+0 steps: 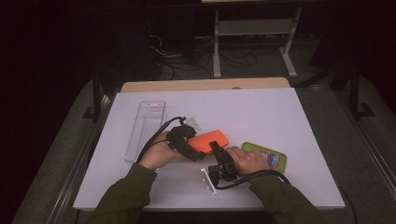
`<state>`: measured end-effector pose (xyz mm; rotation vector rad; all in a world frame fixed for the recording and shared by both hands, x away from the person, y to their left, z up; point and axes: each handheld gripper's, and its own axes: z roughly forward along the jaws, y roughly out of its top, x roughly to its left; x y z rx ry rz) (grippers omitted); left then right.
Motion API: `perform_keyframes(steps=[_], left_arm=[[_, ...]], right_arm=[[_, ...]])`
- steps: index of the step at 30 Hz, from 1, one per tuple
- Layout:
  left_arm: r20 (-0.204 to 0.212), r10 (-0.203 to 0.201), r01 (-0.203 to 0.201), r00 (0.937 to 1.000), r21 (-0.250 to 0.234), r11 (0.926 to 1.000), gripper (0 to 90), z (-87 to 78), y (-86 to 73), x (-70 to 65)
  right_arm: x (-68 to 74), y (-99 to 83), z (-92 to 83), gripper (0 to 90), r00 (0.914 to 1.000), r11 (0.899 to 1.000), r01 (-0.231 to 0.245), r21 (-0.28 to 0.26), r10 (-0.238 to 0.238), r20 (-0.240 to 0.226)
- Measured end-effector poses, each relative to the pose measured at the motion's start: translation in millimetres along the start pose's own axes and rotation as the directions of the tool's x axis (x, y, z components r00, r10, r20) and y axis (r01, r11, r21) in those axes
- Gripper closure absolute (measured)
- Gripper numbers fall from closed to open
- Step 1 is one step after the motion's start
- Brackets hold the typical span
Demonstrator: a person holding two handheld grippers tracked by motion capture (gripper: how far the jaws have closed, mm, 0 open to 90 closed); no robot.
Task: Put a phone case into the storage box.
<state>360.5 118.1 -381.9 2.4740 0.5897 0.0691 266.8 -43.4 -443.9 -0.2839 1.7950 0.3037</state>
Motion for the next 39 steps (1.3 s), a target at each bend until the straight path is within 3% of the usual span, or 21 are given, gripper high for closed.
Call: perform_keyframes(steps=[3,4,6,7,11,13,15,16,18,23,29,39], left_arm=[[0.005,-0.009,0.010,0.9999,-0.008,0.9999,15.2,0.3,0.2,-0.4],[0.008,-0.009,0.009,0.9999,-0.009,0.9999,15.1,0.4,0.1,-0.2],[0.012,-0.008,0.008,0.9999,-0.008,0.9999,15.1,-0.5,0.1,0.7],[0.023,-0.030,0.031,0.9993,-0.022,0.9993,14.9,-0.1,-0.1,0.2],[0.042,-0.045,0.048,0.9981,-0.075,0.9960,14.4,-2.6,-0.6,-0.3],[0.029,-0.021,0.023,0.9993,-0.070,0.9972,13.2,-3.8,-0.3,-1.2],[0.042,-0.056,0.060,0.9975,-0.100,0.9932,9.8,-3.2,-0.1,-2.9],[0.038,-0.036,0.039,0.9986,-0.085,0.9956,7.7,-5.4,-0.3,-1.3],[0.053,-0.049,0.055,0.9974,-0.112,0.9922,5.9,-6.3,-0.6,-2.5],[0.078,-0.047,0.056,0.9959,-0.113,0.9921,0.1,-10.7,-0.9,-2.7],[0.073,-0.032,0.041,0.9968,-0.126,0.9912,0.1,-19.5,-2.8,-0.5],[0.063,-0.044,0.052,0.9970,-0.134,0.9896,0.1,-32.6,-10.2,8.2]], right_arm=[[-0.2,0.5,0.0,81.7,0.9996,1.000,-0.028,0.002,0.028,0.009],[-1.6,0.1,-0.5,81.7,1.0000,1.000,-0.010,0.007,0.010,0.001],[-1.4,-0.1,-0.4,81.9,0.9998,1.000,-0.017,0.003,0.017,0.005],[-1.5,-0.3,-0.7,81.9,0.9998,1.000,-0.017,0.002,0.017,0.012],[-4.8,-1.8,-1.7,82.5,0.9993,1.000,-0.029,-0.005,0.029,0.024],[-6.2,-2.3,-2.2,82.9,0.9993,1.000,-0.030,-0.003,0.030,0.022],[-5.7,-2.5,-2.2,82.9,0.9992,0.999,-0.032,-0.004,0.032,0.022],[-5.8,-2.5,-2.1,82.8,0.9992,0.999,-0.036,-0.003,0.036,0.019],[-6.2,-2.4,-2.6,82.8,0.9993,0.999,-0.035,-0.001,0.035,0.014],[-5.3,-3.7,-1.5,82.5,0.9990,0.999,-0.044,0.001,0.044,-0.002],[-5.9,-8.1,0.7,82.4,0.9986,0.999,-0.051,0.019,0.051,-0.013],[-7.7,-23.6,4.2,82.2,0.9959,0.994,-0.086,0.063,0.087,-0.024]])
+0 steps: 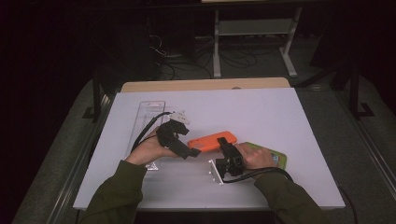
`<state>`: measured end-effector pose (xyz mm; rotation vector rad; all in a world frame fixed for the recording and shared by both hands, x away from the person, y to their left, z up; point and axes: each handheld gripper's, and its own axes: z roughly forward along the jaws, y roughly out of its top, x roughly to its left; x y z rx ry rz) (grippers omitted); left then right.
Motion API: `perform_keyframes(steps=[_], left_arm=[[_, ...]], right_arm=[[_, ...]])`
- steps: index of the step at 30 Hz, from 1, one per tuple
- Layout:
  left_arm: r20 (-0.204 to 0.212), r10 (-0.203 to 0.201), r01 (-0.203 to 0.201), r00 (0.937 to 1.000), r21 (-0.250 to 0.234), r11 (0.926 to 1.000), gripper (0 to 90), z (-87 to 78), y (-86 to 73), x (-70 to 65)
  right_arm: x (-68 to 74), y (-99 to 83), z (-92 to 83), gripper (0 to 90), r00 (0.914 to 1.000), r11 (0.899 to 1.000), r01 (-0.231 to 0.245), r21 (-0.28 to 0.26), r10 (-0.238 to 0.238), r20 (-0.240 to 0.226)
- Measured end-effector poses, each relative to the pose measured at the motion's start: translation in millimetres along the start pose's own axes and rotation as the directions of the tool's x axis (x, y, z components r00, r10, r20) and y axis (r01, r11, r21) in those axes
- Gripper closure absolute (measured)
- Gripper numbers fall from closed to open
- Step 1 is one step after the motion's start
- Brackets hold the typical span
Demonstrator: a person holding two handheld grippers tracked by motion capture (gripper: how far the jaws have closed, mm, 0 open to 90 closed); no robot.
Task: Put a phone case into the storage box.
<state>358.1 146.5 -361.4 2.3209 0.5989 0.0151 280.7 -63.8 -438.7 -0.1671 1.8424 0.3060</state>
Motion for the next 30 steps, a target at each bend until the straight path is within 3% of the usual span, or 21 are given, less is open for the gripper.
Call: perform_keyframes(steps=[3,8,12,18,20,21,24,25,26,27,28,29,30], left_arm=[[-0.008,-0.022,0.022,0.9997,-0.011,0.9997,0.1,-2.7,-2.9,2.2],[-0.026,-0.017,0.017,0.9995,0.001,0.9999,0.1,-7.4,-6.8,7.8],[-0.036,-0.016,0.015,0.9992,-0.006,0.9999,0.2,-7.8,-8.3,8.2],[-0.059,-0.004,0.004,0.9982,-0.004,1.0000,0.2,-7.9,-9.0,9.8],[-0.064,0.018,-0.017,0.9978,0.014,0.9998,0.2,-9.6,-9.2,12.0],[-0.064,-0.006,0.006,0.9979,-0.007,1.0000,0.2,-8.2,-9.5,10.7],[-0.069,-0.007,0.006,0.9976,-0.009,0.9999,0.2,-8.3,-9.9,10.5],[-0.068,-0.007,0.006,0.9976,-0.009,0.9999,0.2,-8.4,-9.8,10.4],[-0.067,0.021,-0.020,0.9976,0.011,0.9997,0.2,-10.0,-9.6,11.9],[-0.070,0.022,-0.021,0.9973,0.010,0.9997,0.2,-10.1,-9.6,11.6],[-0.069,0.021,-0.021,0.9974,0.011,0.9997,0.2,-10.0,-9.7,11.6],[-0.069,0.021,-0.021,0.9974,0.010,0.9997,0.2,-9.9,-9.7,11.7],[-0.069,0.020,-0.019,0.9974,0.010,0.9998,0.3,-9.9,-9.8,11.5]], right_arm=[[-1.3,-4.5,0.7,82.1,0.9999,1.000,-0.012,0.012,0.012,-0.003],[-4.4,-9.1,1.1,82.0,0.9990,0.999,-0.036,0.025,0.037,-0.026],[-6.8,-11.0,0.7,81.9,0.9945,0.995,-0.096,0.033,0.097,-0.040],[-13.2,-14.9,2.0,81.9,0.9876,0.989,-0.148,0.028,0.149,-0.049],[-13.7,-15.8,2.0,81.9,0.9791,0.980,-0.194,0.035,0.196,-0.056],[-15.1,-16.1,0.9,81.9,0.9721,0.974,-0.221,0.047,0.224,-0.069],[-18.2,-20.2,2.3,81.9,0.9630,0.967,-0.253,0.042,0.256,-0.085],[-18.9,-21.2,2.3,81.8,0.9563,0.960,-0.274,0.049,0.278,-0.091],[-20.2,-22.1,2.5,81.8,0.9474,0.952,-0.301,0.053,0.305,-0.098],[-20.4,-21.9,2.5,81.9,0.9303,0.935,-0.350,0.054,0.353,-0.099],[-20.9,-21.8,1.9,81.9,0.9226,0.928,-0.367,0.066,0.372,-0.103],[-22.8,-23.1,2.2,81.9,0.9220,0.928,-0.366,0.068,0.371,-0.110],[-24.2,-24.0,2.4,81.9,0.9161,0.924,-0.378,0.066,0.383,-0.118]])
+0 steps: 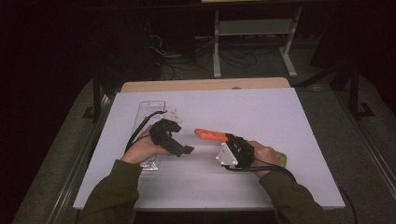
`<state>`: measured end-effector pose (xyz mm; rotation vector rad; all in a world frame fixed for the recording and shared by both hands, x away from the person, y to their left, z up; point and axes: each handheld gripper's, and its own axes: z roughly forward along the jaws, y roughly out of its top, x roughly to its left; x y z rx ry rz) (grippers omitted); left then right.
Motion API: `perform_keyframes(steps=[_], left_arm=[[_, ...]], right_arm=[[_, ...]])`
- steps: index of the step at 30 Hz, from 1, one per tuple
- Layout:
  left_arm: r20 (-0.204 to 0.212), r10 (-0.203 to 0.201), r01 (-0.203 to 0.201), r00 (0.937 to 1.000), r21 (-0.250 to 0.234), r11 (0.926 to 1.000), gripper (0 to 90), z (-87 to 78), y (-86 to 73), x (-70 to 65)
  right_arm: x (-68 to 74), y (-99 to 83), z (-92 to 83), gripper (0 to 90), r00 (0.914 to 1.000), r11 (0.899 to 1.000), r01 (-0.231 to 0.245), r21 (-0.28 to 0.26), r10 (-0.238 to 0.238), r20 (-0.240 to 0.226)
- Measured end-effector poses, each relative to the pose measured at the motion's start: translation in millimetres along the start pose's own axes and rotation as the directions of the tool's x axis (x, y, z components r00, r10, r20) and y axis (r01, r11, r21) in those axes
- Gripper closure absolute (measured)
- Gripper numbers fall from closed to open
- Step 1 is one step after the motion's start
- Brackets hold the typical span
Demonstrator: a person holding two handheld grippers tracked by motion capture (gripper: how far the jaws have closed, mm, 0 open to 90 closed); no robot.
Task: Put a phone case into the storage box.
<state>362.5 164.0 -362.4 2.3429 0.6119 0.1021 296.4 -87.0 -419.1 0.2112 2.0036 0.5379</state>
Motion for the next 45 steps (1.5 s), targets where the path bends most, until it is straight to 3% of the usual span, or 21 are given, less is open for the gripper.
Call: perform_keyframes(steps=[1,4,6,11,14,16,17,19,22,23,25,29,30,31,34,35,36,38,39,41,45], left_arm=[[0.001,-0.018,0.018,0.9998,-0.015,0.9997,0.2,1.0,-0.2,-1.4],[0.005,-0.012,0.013,0.9999,-0.027,0.9995,0.2,1.4,0.4,-0.8],[0.003,0.014,-0.014,0.9999,-0.008,0.9999,0.2,0.5,0.4,1.0],[-0.011,0.005,-0.005,0.9999,-0.007,1.0000,0.2,2.4,0.1,0.6],[-0.008,0.006,-0.006,0.9999,-0.005,1.0000,0.3,3.2,0.0,0.4],[-0.013,-0.008,0.008,0.9999,-0.020,0.9998,0.3,4.3,-0.1,-1.2],[-0.013,-0.023,0.023,0.9996,-0.025,0.9994,0.3,4.5,-0.3,-2.1],[-0.011,-0.028,0.027,0.9996,-0.028,0.9992,0.3,4.6,-0.5,-2.7],[-0.025,-0.004,0.003,0.9997,-0.019,0.9998,0.3,3.2,-0.4,-1.9],[-0.025,-0.006,0.006,0.9997,-0.023,0.9997,0.3,3.3,-0.4,-2.0],[-0.026,-0.014,0.013,0.9996,-0.032,0.9994,0.3,3.5,-0.1,-2.4],[-0.023,-0.040,0.038,0.9990,-0.053,0.9978,0.3,4.4,0.0,-2.7],[-0.023,-0.038,0.037,0.9990,-0.050,0.9981,0.3,4.4,0.1,-2.5],[-0.025,-0.039,0.037,0.9989,-0.050,0.9980,0.3,4.3,0.2,-2.5],[-0.027,-0.044,0.042,0.9987,-0.064,0.9971,0.3,3.8,0.4,-1.9],[-0.030,-0.028,0.027,0.9991,-0.054,0.9982,0.3,2.5,0.7,-0.7],[-0.030,-0.032,0.030,0.9990,-0.059,0.9978,0.3,2.5,0.7,-0.8],[-0.031,-0.052,0.049,0.9982,-0.088,0.9950,0.2,4.1,0.8,-1.5],[-0.032,-0.051,0.048,0.9982,-0.086,0.9951,0.3,3.9,1.0,-1.4],[-0.033,-0.052,0.049,0.9981,-0.092,0.9946,0.2,4.0,1.6,-0.9],[-0.023,-0.077,0.073,0.9968,-0.122,0.9898,0.2,4.8,4.1,-1.1]], right_arm=[[-1.2,-0.3,0.5,81.9,0.9999,1.000,-0.011,-0.003,0.011,-0.005],[-3.9,-0.6,0.4,81.8,0.9947,0.996,-0.093,0.009,0.093,-0.043],[-6.2,-0.9,0.8,81.8,0.9799,0.983,-0.184,0.014,0.185,-0.075],[-16.0,-5.0,2.0,81.8,0.9582,0.965,-0.261,0.032,0.263,-0.114],[-19.7,-6.7,2.5,81.8,0.9386,0.948,-0.315,0.042,0.318,-0.134],[-21.0,-6.6,2.4,81.8,0.9169,0.928,-0.369,0.054,0.373,-0.142],[-22.2,-6.9,2.7,81.8,0.9104,0.922,-0.383,0.056,0.387,-0.146],[-24.1,-7.3,3.2,81.7,0.8808,0.895,-0.440,0.066,0.445,-0.162],[-27.5,-9.9,4.6,81.7,0.8423,0.863,-0.497,0.088,0.504,-0.191],[-28.3,-10.6,4.9,81.7,0.8340,0.856,-0.509,0.091,0.516,-0.195],[-30.2,-11.5,5.0,81.8,0.8054,0.832,-0.546,0.103,0.554,-0.210],[-34.0,-13.7,5.2,81.8,0.7570,0.791,-0.601,0.113,0.609,-0.236],[-34.3,-14.1,5.4,81.8,0.7403,0.776,-0.619,0.119,0.627,-0.242],[-35.5,-15.4,5.8,81.8,0.7348,0.774,-0.622,0.122,0.630,-0.251],[-37.4,-17.4,6.6,81.7,0.6986,0.744,-0.653,0.139,0.663,-0.268],[-37.9,-18.0,7.2,81.8,0.6919,0.739,-0.660,0.139,0.669,-0.271],[-38.1,-18.2,7.2,81.8,0.6714,0.721,-0.677,0.148,0.688,-0.276],[-39.2,-20.0,8.4,81.8,0.6473,0.700,-0.697,0.155,0.707,-0.284],[-39.6,-19.8,8.3,81.8,0.5973,0.655,-0.735,0.172,0.747,-0.292],[-40.8,-21.0,8.8,81.9,0.5532,0.618,-0.764,0.184,0.774,-0.307],[-40.2,-20.6,8.7,81.8,0.5413,0.607,-0.773,0.183,0.782,-0.308]])
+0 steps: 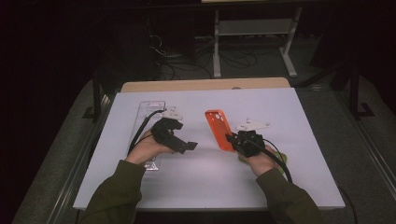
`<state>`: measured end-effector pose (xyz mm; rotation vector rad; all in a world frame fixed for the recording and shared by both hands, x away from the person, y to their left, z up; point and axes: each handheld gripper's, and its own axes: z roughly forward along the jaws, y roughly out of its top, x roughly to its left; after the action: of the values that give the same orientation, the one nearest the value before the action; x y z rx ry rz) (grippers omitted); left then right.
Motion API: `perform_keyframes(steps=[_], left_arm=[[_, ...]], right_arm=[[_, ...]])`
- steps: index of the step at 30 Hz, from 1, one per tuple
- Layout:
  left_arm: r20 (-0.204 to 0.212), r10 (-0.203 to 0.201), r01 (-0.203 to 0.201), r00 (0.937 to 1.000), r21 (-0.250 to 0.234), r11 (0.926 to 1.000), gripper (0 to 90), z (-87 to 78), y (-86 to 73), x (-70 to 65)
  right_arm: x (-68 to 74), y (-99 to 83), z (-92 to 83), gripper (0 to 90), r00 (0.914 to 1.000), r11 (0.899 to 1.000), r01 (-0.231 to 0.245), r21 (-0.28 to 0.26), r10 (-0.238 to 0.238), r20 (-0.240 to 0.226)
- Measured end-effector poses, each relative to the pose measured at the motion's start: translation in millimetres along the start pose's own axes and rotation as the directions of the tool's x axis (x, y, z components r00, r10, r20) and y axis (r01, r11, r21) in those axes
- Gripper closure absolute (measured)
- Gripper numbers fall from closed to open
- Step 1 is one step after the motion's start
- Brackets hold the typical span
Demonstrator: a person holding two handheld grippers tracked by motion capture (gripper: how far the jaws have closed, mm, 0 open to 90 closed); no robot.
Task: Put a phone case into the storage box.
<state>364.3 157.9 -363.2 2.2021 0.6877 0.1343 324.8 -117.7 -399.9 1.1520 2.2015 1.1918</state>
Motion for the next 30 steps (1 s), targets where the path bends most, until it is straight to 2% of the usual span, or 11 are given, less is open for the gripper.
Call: perform_keyframes(steps=[1,2,5,9,10,12,19,22,23,29,30], left_arm=[[-0.005,0.005,-0.005,1.0000,-0.006,1.0000,0.2,-0.1,1.0,0.3],[-0.004,-0.016,0.016,0.9999,-0.025,0.9996,0.2,0.8,1.7,-0.7],[-0.002,-0.035,0.035,0.9994,-0.056,0.9978,0.2,2.5,4.8,-1.2],[0.002,-0.035,0.035,0.9994,-0.079,0.9963,0.2,5.8,9.7,-2.2],[0.005,-0.048,0.048,0.9988,-0.082,0.9954,0.2,6.5,11.0,-3.3],[0.002,-0.052,0.052,0.9986,-0.100,0.9936,0.2,8.3,13.7,-3.5],[0.012,-0.065,0.066,0.9978,-0.132,0.9891,0.2,16.4,23.7,-3.4],[0.009,-0.077,0.078,0.9970,-0.137,0.9875,0.1,20.3,27.3,-3.1],[0.013,-0.094,0.094,0.9955,-0.141,0.9855,0.1,21.8,28.4,-4.4],[0.017,-0.081,0.082,0.9966,-0.145,0.9860,0.1,26.6,34.9,-4.4],[0.017,-0.089,0.091,0.9959,-0.158,0.9832,0.1,28.2,35.8,-5.6]], right_arm=[[-0.1,-0.2,0.1,81.8,1.0000,1.000,0.010,-0.001,-0.010,0.002],[0.0,-0.3,0.0,81.8,1.0000,1.000,0.004,-0.003,-0.004,-0.002],[0.3,0.2,-0.6,81.8,1.0000,1.000,0.007,-0.011,-0.007,-0.006],[0.9,1.4,-1.8,81.8,0.9999,1.000,0.006,-0.019,-0.006,-0.012],[2.1,2.1,-2.5,81.8,0.9999,1.000,-0.008,-0.016,0.008,-0.014],[1.9,2.6,-2.5,81.8,0.9998,1.000,0.000,-0.025,0.000,-0.018],[6.4,3.8,-3.2,81.8,0.9994,0.999,-0.013,-0.031,0.012,-0.032],[6.8,4.2,-3.8,81.8,0.9994,0.999,-0.002,-0.037,0.001,-0.035],[7.9,4.6,-4.1,81.8,0.9992,0.999,-0.010,-0.038,0.009,-0.039],[10.7,5.4,-4.8,81.8,0.9991,0.999,-0.010,-0.043,0.008,-0.042],[11.5,5.6,-4.8,81.8,0.9991,0.999,-0.009,-0.044,0.007,-0.043]])
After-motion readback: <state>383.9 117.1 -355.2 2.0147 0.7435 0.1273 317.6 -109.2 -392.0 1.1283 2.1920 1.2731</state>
